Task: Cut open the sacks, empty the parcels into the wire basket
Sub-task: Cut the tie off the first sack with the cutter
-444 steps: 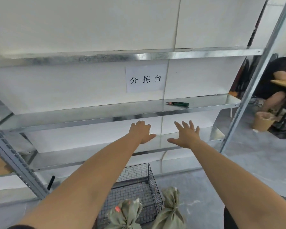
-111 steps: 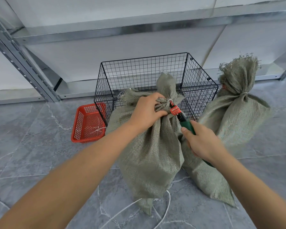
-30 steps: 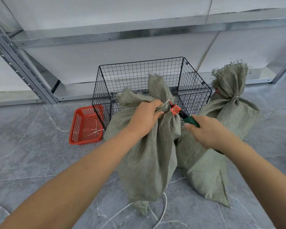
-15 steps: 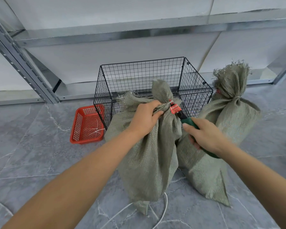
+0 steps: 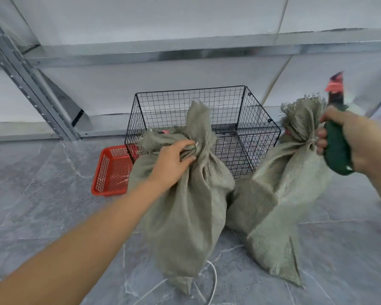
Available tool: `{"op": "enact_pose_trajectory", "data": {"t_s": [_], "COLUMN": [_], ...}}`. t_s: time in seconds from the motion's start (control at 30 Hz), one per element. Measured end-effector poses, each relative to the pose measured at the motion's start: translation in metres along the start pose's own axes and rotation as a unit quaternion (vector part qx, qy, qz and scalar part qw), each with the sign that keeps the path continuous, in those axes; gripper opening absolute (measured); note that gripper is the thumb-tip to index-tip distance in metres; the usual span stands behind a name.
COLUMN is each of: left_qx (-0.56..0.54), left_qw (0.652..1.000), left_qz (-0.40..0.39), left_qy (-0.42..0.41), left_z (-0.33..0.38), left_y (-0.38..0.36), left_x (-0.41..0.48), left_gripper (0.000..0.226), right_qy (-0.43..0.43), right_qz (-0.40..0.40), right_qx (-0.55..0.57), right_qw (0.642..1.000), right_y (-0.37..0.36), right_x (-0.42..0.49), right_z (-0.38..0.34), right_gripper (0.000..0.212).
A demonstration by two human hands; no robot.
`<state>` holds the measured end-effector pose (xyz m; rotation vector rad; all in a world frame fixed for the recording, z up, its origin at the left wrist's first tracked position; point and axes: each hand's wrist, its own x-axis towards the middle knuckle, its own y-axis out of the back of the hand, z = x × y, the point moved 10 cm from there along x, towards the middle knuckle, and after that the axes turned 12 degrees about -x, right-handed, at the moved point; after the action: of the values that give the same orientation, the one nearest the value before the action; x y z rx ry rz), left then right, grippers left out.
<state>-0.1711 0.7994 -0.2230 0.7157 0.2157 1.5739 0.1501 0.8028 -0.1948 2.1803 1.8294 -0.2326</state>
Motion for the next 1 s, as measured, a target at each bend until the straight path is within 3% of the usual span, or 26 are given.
{"op": "enact_pose_trajectory", "data": {"t_s": [0.2, 0.4, 0.57, 0.73, 0.8, 1.0], "left_qx": [-0.064, -0.102, -0.145, -0.138, -0.117, -0.003], "left_qw": [0.997, 0.994, 0.989, 0.990, 0.993, 1.000], "left_qz": [-0.024, 0.023, 0.028, 0.037, 0.030, 0.019], "left_qy": [0.027, 0.012, 0.005, 0.018, 0.010, -0.008], "left_z": [0.013, 0.016, 0.015, 0.013, 0.016, 0.009], "left_y": [-0.013, -0.003, 0.002, 0.005, 0.005, 0.001], "left_x": [0.008, 0.008, 0.005, 0.004, 0.002, 0.004], "left_gripper": [0.046, 0.024, 0.020, 0.011, 0.002, 0.013], "right_qy": [0.056, 0.151, 0.079, -0.008, -0.013, -0.008], "right_qz": [-0.116, -0.089, -0.037, -0.043, -0.033, 0.005], "right_qx": [-0.176, -0.161, -0.100, -0.011, 0.005, 0.015], "right_qw": [0.976, 0.971, 0.991, 0.999, 0.999, 1.000], "right_y": [-0.099, -0.160, -0.169, -0.168, -0.165, -0.157], "right_x": [-0.017, -0.020, -0.009, -0.004, -0.003, -0.001], "right_z": [0.020, 0.013, 0.030, 0.049, 0.050, 0.053], "right_gripper": [0.009, 0.024, 0.034, 0.023, 0.021, 0.020]}}
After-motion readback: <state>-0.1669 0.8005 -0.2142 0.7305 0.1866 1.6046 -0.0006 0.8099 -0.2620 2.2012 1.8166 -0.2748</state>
